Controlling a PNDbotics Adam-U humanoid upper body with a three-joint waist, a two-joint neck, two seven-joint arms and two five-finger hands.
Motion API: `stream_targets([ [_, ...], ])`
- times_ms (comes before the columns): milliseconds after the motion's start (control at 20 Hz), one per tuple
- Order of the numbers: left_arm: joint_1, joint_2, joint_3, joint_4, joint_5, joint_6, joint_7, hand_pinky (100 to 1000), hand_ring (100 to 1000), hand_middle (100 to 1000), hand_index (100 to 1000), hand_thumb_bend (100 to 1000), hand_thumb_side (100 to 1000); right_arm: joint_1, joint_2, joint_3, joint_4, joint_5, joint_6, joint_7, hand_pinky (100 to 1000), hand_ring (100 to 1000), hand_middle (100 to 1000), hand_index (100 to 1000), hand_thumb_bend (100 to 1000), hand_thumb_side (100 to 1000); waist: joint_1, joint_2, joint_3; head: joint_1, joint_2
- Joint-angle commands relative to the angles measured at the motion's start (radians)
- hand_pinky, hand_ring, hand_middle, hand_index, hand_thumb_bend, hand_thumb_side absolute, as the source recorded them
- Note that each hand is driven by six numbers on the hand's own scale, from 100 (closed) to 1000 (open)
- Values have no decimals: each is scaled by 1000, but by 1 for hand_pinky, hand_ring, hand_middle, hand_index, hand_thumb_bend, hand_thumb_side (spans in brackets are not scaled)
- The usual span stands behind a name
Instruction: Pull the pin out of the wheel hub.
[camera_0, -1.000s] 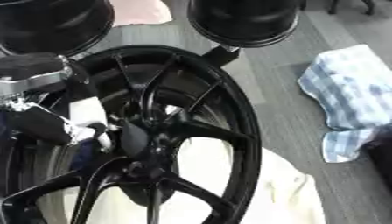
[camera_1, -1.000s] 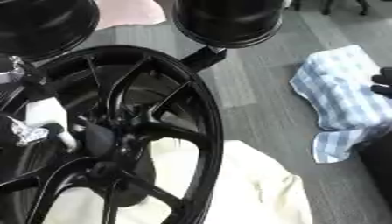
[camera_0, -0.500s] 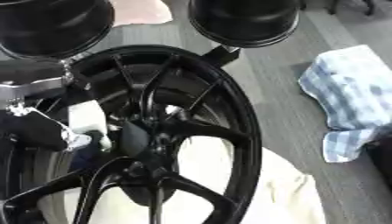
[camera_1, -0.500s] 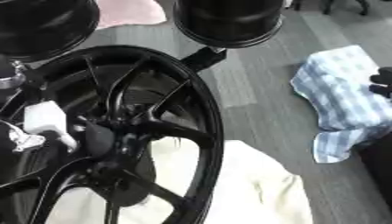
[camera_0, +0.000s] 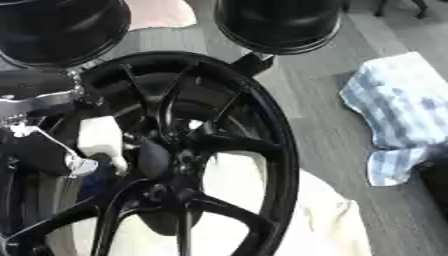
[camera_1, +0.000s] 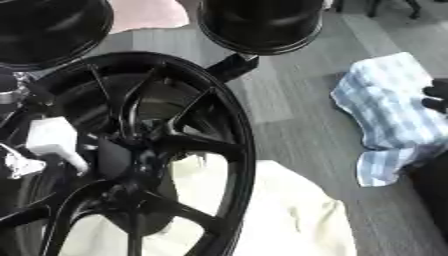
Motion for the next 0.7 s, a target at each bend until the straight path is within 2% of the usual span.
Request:
stream_targets([
  [50, -20, 33, 25, -14, 14, 59, -44, 784, 549, 304, 445, 177, 284, -4, -25, -12, -18, -4, -1, -4, 754, 734, 665, 584, 229, 487, -4, -28, 3, 1, 2],
  [400, -26, 45, 49, -14, 61, 62, -21, 782, 532, 278, 419, 138, 249, -1, -26, -12, -18, -4, -3, -8, 755, 734, 665, 584, 229, 488, -6, -30, 7, -3, 1],
  [700, -51, 67, 95, -14, 150, 47, 18, 783, 521, 261, 410, 100, 241, 3, -31, -14, -18, -4, -7, -12, 755, 734, 666, 585, 230, 486, -7, -36, 12, -4, 4],
])
